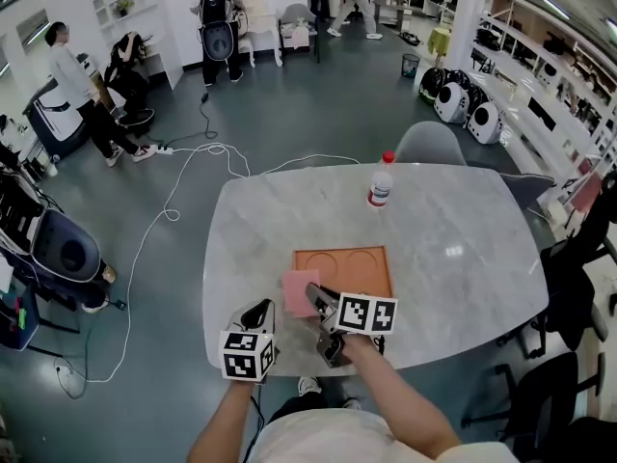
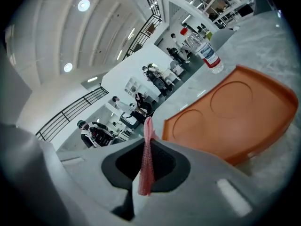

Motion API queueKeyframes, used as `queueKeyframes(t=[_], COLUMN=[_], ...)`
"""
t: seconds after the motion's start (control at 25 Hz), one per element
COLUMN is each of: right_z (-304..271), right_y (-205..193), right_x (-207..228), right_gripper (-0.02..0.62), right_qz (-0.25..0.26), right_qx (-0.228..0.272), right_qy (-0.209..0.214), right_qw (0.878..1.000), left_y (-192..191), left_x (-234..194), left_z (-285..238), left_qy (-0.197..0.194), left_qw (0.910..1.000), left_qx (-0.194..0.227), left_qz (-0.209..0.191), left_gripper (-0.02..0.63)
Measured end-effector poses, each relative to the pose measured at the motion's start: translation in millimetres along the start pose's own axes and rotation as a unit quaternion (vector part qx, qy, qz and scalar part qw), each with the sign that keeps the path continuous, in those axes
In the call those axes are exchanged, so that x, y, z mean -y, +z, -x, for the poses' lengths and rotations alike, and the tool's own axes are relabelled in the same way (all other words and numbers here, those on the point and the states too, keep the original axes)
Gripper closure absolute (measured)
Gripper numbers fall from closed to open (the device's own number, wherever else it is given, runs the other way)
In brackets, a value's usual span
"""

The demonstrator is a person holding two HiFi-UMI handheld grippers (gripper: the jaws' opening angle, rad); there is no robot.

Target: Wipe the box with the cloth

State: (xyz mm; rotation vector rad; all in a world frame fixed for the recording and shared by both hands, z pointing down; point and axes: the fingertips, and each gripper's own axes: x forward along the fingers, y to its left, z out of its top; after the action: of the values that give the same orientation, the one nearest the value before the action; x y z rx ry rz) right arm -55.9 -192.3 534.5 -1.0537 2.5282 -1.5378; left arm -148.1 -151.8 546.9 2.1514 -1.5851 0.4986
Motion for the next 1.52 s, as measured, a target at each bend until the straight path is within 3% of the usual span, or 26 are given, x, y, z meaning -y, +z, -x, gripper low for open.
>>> queueKeyframes(t=[0.44,1.52], right_z=[-3,68], right_y=[-8,14], right_x=[36,90], right_gripper=[0.577,0.577], right_qz=[0.063,0.057], right_qx=[0.002,0.043], right_qy=[-0.077,-0.156], right_qw=[0.995,0.985], left_y=[4,6], left_x=[0,40], left_z=[-12,-21], left_qy=[-0.006,-0.036], left_qw=[1.0000,0.9992], left_qx=[-0.003,-0.003], left_qz=[-0.007,-0.019], left_gripper=[0.591,0.591])
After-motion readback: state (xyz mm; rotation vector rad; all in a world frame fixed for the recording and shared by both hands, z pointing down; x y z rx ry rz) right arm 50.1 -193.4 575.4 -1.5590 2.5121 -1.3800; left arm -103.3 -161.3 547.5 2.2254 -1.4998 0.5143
